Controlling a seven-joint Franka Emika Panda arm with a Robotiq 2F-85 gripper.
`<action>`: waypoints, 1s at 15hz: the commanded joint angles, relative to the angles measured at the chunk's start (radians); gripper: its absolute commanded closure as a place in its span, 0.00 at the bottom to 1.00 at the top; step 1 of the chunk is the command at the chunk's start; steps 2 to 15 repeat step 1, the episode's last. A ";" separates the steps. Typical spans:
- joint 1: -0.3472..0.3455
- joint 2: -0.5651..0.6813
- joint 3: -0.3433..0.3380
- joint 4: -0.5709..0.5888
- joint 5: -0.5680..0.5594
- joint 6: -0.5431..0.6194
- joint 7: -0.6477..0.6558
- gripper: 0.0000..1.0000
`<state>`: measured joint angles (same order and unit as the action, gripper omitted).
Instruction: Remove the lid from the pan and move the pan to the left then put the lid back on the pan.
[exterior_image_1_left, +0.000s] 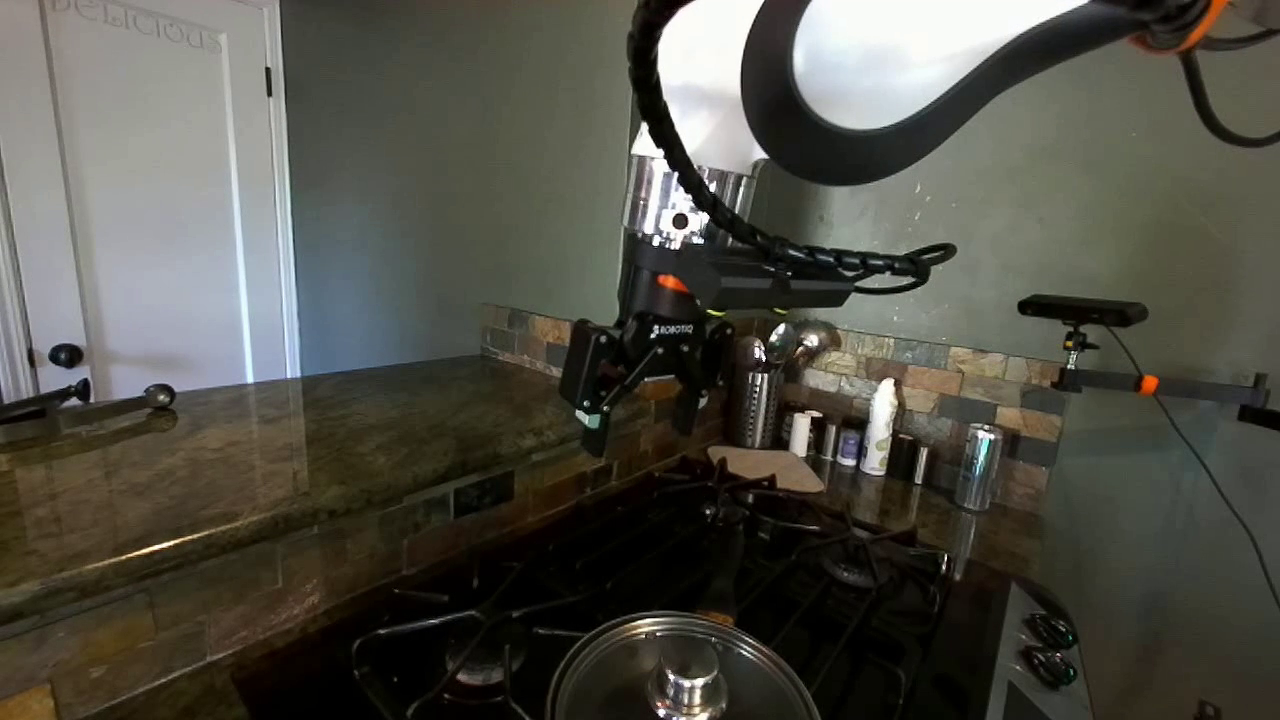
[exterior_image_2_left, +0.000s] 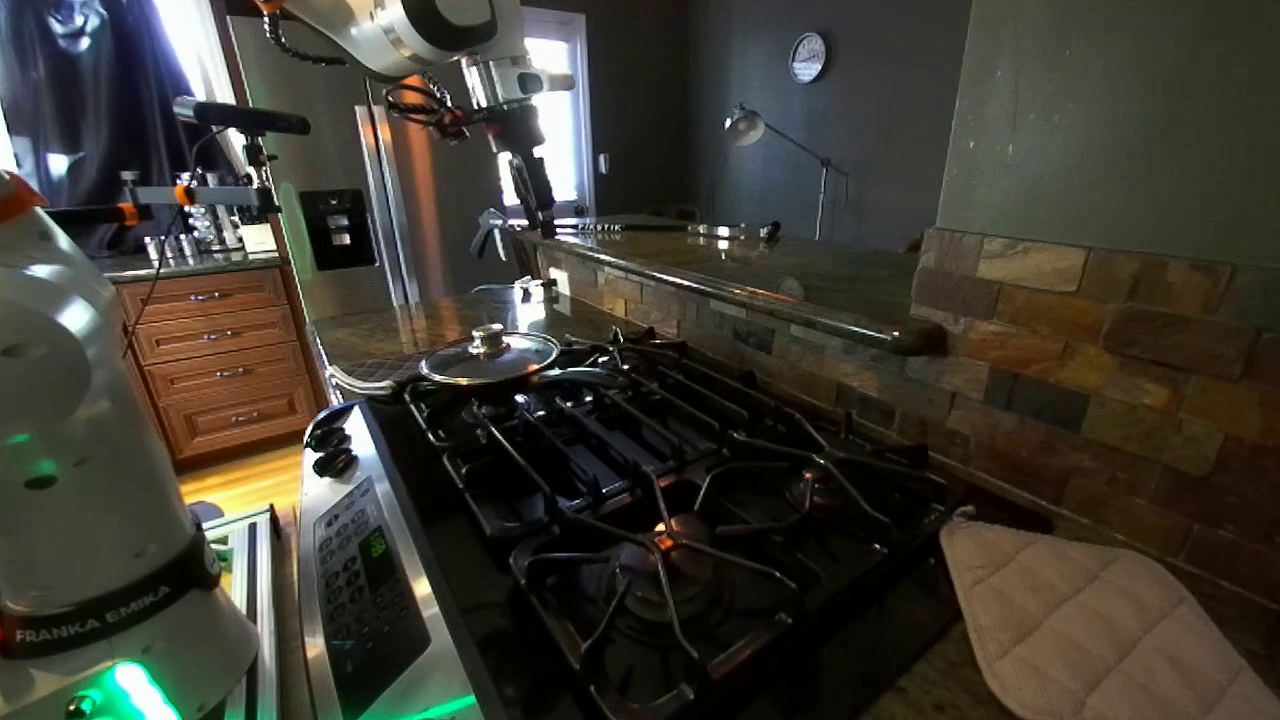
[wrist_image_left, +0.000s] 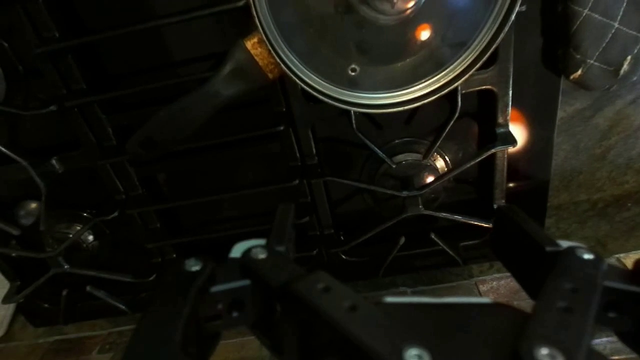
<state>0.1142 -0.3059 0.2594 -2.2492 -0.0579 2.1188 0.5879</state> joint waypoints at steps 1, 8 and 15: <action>-0.001 0.000 0.001 0.002 0.001 -0.003 -0.001 0.00; -0.001 0.000 0.001 0.002 0.001 -0.003 -0.001 0.00; -0.001 0.000 0.001 0.002 0.001 -0.003 -0.001 0.00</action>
